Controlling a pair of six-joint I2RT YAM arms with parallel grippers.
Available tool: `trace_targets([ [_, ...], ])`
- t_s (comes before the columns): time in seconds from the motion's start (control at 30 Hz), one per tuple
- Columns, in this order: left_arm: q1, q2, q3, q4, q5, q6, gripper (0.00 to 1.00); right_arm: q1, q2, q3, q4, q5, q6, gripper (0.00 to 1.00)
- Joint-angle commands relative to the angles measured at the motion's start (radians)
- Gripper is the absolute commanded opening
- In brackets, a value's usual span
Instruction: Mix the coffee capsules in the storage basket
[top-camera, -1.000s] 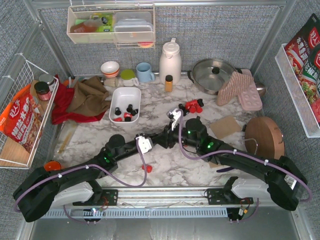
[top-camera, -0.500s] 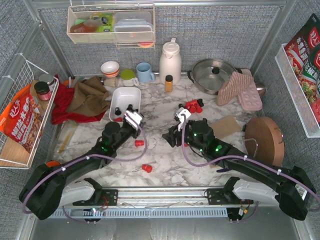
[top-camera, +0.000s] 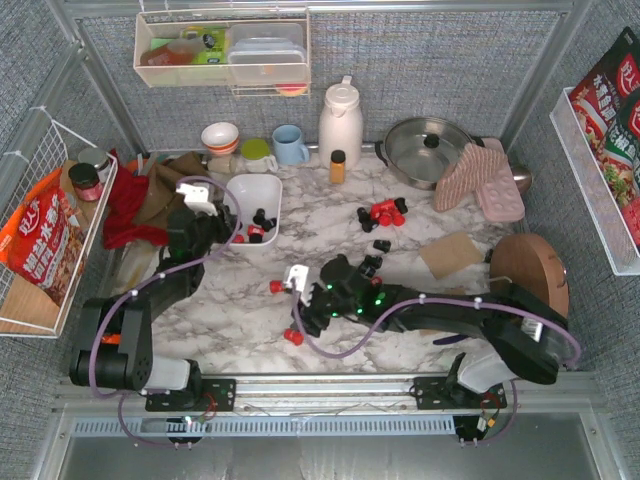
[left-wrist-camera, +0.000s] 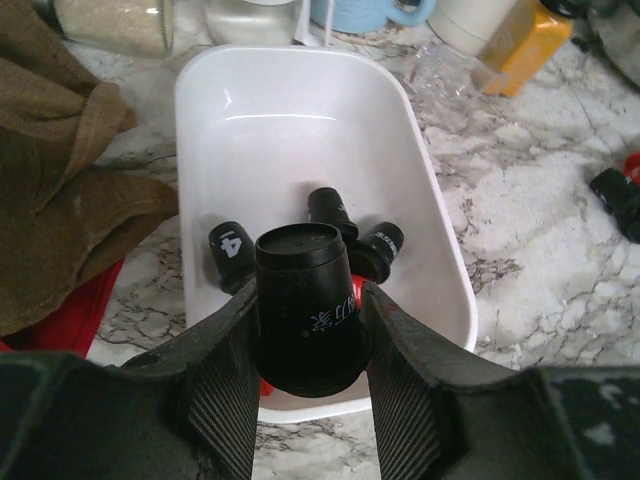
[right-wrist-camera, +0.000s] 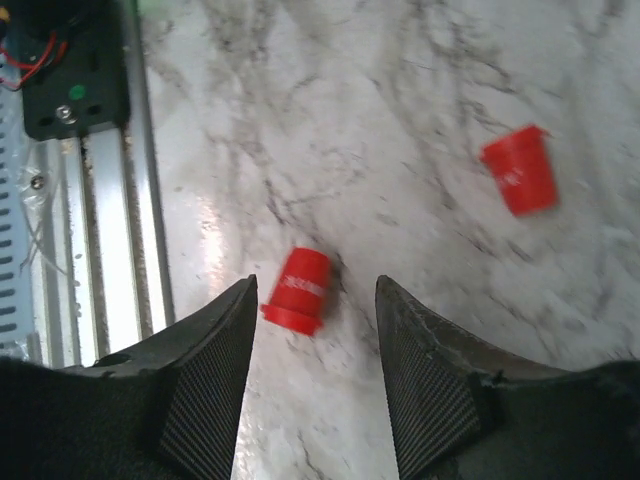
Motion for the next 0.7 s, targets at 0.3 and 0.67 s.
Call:
trace_targets([
  [0.3,0.053,0.150,0.063,0.171,0.227,-0.116,0.49,0.145,0.197,0.161,-0.116,0.132,-0.116,0.56],
  [0.67,0.049,0.165,0.072,0.137,0.180,-0.108,0.94,0.179,0.277,0.253,-0.278,0.235,-0.194,0.61],
])
